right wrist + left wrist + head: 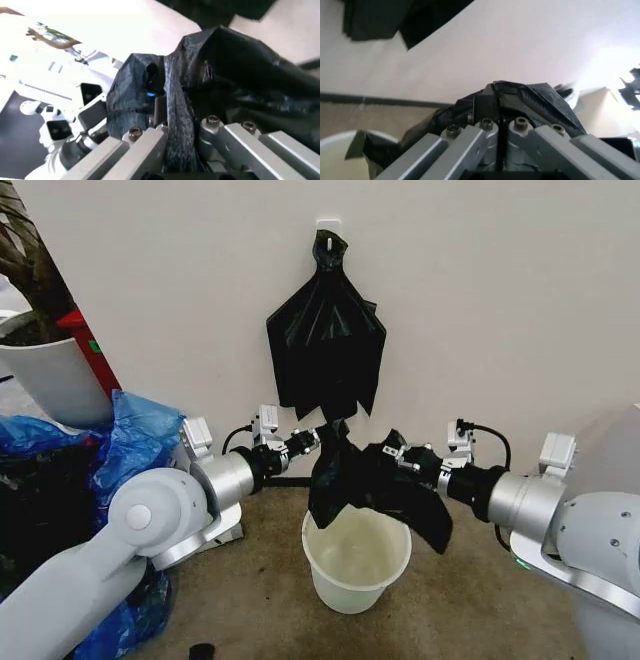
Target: Place the garbage bag over the trash bin.
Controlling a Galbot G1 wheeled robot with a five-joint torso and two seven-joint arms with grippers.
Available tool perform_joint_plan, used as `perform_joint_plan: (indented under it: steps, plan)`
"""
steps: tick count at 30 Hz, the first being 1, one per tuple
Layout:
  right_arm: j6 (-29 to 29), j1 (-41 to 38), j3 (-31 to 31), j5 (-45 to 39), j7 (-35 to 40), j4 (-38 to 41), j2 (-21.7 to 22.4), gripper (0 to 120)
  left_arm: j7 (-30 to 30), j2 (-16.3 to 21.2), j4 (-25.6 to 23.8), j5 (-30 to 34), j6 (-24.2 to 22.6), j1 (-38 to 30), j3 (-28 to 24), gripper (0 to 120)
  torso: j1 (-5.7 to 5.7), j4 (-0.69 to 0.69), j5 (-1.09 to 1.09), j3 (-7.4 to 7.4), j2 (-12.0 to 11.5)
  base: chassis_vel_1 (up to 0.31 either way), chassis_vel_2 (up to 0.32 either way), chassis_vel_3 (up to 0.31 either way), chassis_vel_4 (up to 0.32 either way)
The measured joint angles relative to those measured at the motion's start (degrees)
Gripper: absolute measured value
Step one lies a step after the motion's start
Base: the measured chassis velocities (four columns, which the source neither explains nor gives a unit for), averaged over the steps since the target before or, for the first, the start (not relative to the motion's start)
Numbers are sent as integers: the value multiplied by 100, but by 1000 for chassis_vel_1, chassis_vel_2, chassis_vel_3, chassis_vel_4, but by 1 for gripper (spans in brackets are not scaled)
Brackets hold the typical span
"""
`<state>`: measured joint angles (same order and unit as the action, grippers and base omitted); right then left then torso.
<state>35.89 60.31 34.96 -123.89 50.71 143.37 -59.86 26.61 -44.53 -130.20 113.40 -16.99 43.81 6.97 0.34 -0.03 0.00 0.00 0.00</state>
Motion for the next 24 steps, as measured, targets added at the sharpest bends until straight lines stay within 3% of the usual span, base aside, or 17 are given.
perform_joint_plan:
  steps: [5,15,24]
  plan:
    - [-76,-20,51,292,-614,-4,110,0,-181,61,194,293,-94,-248,26,0,0,0,0,0,0,0,0,0,0]
    - [-397,-88,26,172,-875,-9,67,0,-266,304,338,793,-148,-684,32,0,0,1,0,0,0,0,0,0,0]
    - [-601,-120,-149,-208,-956,-13,-10,0,-756,722,679,708,-1026,-871,37,0,0,2,0,0,0,0,0,0,0]
